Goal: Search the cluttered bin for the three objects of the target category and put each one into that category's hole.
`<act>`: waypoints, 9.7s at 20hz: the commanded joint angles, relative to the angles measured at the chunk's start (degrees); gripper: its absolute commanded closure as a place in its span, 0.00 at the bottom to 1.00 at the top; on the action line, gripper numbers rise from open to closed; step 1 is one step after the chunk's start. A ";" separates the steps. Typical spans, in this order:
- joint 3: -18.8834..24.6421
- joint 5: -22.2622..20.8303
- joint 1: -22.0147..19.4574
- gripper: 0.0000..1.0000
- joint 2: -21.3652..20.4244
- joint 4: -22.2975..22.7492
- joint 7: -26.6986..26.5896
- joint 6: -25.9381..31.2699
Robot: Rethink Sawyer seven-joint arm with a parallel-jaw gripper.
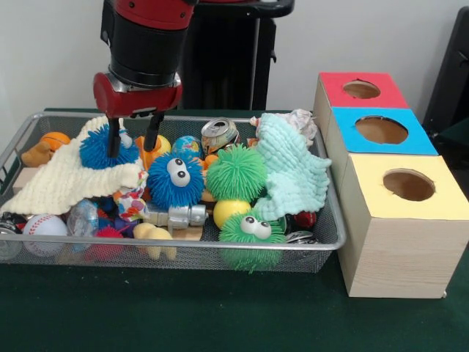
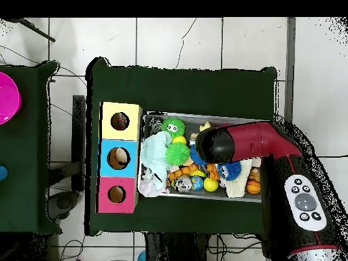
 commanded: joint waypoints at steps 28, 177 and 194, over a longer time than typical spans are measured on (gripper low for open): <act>-0.17 -2.44 -3.32 0.00 10.89 -2.00 0.03 -13.19; -4.66 3.89 1.64 0.00 6.37 -0.37 2.42 -12.05; -2.05 4.09 0.48 0.00 10.80 -4.46 -0.34 -12.39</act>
